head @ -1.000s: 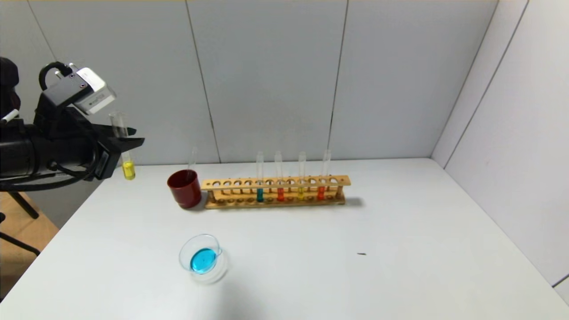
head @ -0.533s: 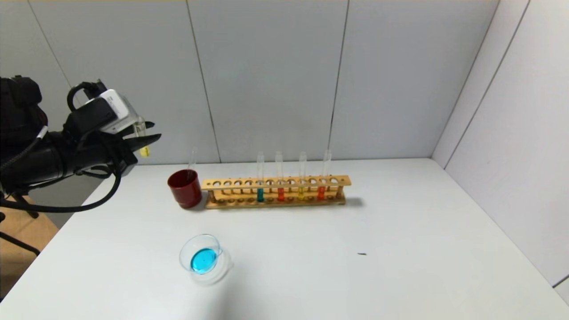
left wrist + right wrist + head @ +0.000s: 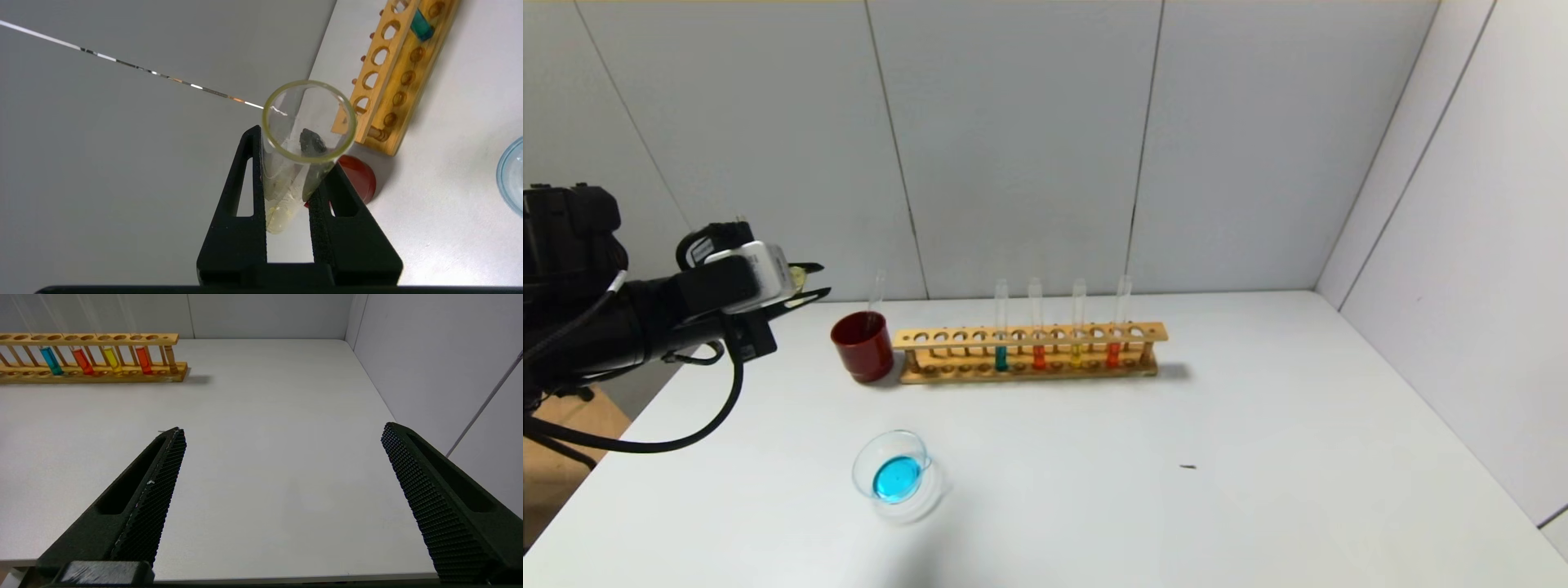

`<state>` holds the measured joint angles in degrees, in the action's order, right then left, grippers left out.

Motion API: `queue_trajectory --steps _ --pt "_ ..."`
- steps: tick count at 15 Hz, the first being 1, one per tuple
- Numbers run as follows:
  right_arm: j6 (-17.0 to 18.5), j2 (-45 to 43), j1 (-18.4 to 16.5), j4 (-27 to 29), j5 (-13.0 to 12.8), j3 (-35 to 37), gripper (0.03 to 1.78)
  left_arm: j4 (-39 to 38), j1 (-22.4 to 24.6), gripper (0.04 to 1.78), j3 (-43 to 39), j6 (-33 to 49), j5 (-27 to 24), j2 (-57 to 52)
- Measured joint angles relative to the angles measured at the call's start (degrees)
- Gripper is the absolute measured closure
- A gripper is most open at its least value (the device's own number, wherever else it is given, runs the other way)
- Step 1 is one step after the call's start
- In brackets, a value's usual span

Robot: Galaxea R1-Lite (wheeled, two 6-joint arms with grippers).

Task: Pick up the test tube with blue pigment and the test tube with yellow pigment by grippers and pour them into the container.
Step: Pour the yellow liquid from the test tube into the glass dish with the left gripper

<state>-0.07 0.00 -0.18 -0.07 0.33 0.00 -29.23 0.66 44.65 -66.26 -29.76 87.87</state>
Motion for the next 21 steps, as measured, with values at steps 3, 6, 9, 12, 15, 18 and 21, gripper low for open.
queue_trajectory --steps 3,6,9,12,15,18,21 --pt "0.0 0.0 0.0 0.0 0.0 0.0 0.06 0.5 -1.5 1.48 -0.3 -2.7 -3.6 -1.0" --pt "0.0 0.0 0.0 0.0 0.0 0.0 0.06 0.3 -1.8 1.48 -2.0 -5.9 -4.8 -1.7" --pt "0.0 0.0 0.0 0.0 0.0 0.0 0.06 0.2 -1.7 1.48 -4.5 -8.8 -6.6 -2.4" --pt "0.0 0.0 0.0 0.0 0.0 0.0 0.06 0.2 -1.5 1.48 -6.4 -11.8 -6.9 -2.5" --pt "0.0 0.0 0.0 0.0 0.0 0.0 0.06 0.0 -0.9 1.48 -7.0 -15.4 -7.4 -1.8" --pt "0.0 0.0 0.0 0.0 0.0 0.0 0.06 -0.9 -0.6 1.48 -7.0 -18.5 -8.4 -0.5" --pt "0.0 0.0 0.0 0.0 0.0 0.0 0.06 -4.9 -0.4 1.48 -7.1 -19.4 -9.6 1.3"
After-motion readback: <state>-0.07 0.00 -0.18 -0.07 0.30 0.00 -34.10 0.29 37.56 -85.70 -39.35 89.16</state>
